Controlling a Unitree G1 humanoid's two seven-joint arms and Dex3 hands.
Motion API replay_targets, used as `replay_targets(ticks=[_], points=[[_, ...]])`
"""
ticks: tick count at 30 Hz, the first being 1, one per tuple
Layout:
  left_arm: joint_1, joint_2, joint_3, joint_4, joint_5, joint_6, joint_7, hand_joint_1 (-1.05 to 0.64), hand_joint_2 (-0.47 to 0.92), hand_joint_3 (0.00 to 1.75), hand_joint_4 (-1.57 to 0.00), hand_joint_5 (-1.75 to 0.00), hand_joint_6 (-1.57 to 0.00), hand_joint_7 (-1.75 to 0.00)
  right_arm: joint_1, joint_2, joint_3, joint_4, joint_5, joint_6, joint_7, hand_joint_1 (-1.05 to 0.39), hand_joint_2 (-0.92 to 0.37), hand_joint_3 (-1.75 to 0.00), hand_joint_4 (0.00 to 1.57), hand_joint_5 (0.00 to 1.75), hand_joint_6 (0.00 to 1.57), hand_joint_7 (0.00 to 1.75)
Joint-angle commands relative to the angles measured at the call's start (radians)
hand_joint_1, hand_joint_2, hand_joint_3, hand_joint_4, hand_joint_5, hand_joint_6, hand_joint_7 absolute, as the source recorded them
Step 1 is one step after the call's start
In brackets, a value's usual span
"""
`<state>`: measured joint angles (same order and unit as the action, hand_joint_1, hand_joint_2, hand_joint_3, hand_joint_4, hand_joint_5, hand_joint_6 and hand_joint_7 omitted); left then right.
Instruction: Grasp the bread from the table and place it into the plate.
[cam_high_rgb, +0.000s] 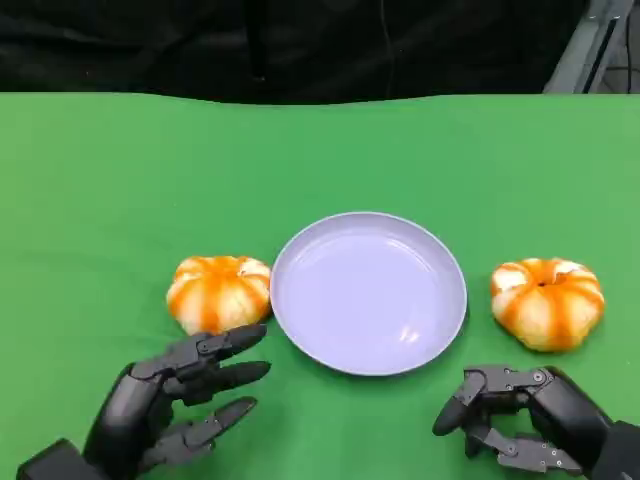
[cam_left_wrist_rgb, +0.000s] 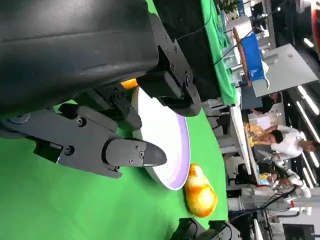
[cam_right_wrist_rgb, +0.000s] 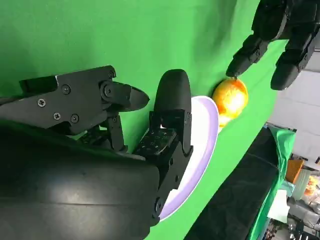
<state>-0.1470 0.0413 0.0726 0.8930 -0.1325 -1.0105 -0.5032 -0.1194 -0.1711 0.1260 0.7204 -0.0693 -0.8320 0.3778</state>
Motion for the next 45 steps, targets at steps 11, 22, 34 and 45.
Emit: replay_targets(ticks=[11, 22, 34, 45], points=[[0.0, 0.07, 0.006, -0.148, 0.045, -0.018, 0.108, -0.59, 0.92, 0.06, -0.6, -0.01, -0.54, 0.0, 0.008, -0.012, 0.0, -0.02, 0.003, 0.005, 0.0, 0.01, -0.92, -0.48, 0.7, 1.49, 0.82, 0.97], [-0.038, 0.112, 0.02, -0.187, 0.235, -0.03, 0.276, -0.61, 0.92, 0.06, -0.63, -0.02, -0.58, -0.02, 0.01, -0.009, 0.003, -0.029, 0.002, 0.012, -0.001, 0.01, -0.92, -0.48, 0.71, 1.48, 0.82, 0.98], [-0.056, 0.157, -0.009, -0.209, 0.411, -0.008, 0.451, -0.63, 0.92, 0.05, -0.67, -0.02, -0.63, -0.02, 0.01, -0.008, 0.004, -0.027, -0.001, 0.01, -0.005, 0.01, -0.92, -0.48, 0.71, 1.48, 0.82, 0.98], [-0.096, 0.256, -0.127, -0.227, 0.851, 0.141, 0.88, -0.74, 0.92, 0.1, -0.66, 0.0, -0.63, -0.01, 0.01, -0.007, 0.005, -0.035, -0.008, 0.014, -0.015, 0.01, -0.92, -0.48, 0.71, 1.49, 0.82, 0.98]])
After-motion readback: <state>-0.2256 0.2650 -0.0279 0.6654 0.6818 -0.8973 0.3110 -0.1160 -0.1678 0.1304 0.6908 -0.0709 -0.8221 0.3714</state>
